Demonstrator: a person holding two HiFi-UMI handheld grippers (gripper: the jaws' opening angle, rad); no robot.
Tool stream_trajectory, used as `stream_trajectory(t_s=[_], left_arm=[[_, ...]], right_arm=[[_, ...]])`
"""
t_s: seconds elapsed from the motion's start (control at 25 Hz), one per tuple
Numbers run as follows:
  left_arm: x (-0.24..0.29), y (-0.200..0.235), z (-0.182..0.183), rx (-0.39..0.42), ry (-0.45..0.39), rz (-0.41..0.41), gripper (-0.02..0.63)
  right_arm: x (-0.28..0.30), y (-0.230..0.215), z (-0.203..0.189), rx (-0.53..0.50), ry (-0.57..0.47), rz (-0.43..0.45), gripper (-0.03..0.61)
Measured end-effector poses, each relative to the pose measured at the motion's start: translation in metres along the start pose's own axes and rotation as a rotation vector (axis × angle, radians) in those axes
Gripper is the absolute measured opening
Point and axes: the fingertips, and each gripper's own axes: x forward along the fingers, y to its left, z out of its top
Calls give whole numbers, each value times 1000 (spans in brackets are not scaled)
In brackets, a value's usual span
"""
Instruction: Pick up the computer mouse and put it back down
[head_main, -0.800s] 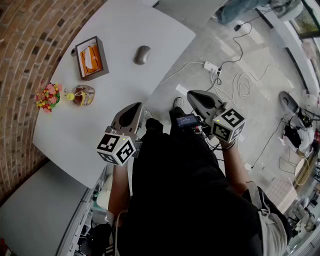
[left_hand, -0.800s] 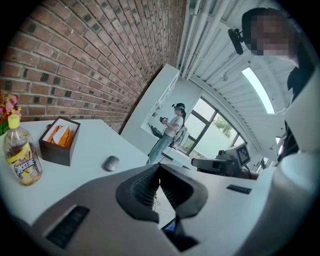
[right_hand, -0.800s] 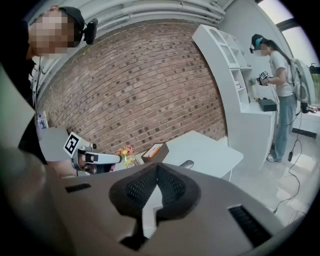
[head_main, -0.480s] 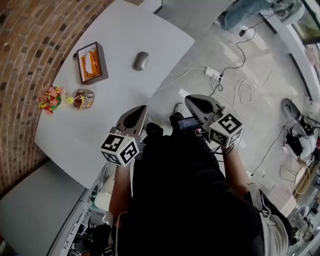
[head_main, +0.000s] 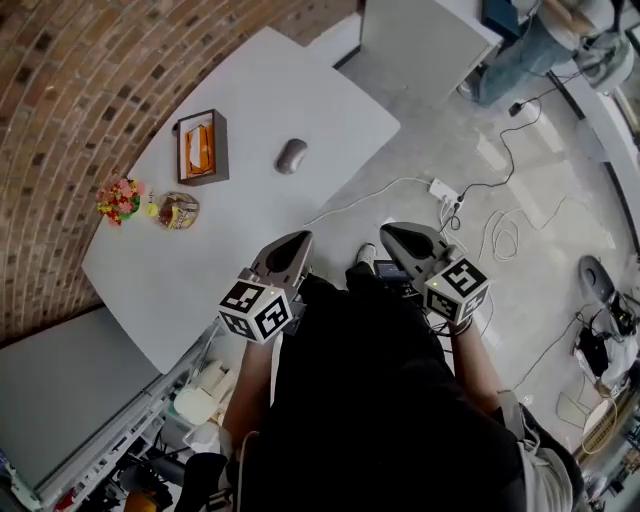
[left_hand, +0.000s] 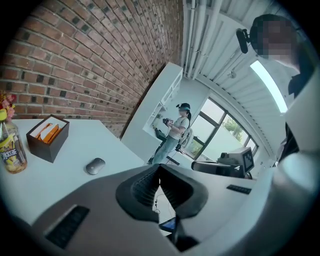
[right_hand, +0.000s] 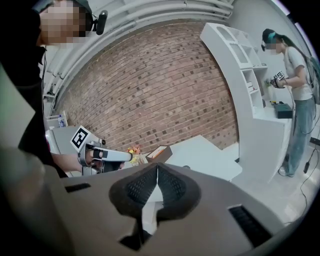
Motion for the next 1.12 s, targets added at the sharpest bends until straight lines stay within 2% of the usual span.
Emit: stream_trajectory(t_s=[0.28, 0.48, 0.72, 1.12], left_arm=[[17, -25, -3, 5, -44, 44, 14], [26, -26, -12, 2, -22, 65, 14], [33, 4, -6, -32, -21, 65, 14], [58, 69, 36, 26, 26, 21, 15]], right_arm=[[-25, -23, -12, 41, 35, 72, 18], [-28, -41, -18, 85, 33, 62, 18], [-15, -44, -15, 106, 38, 21, 18], [34, -45, 35, 115, -21, -43, 18]])
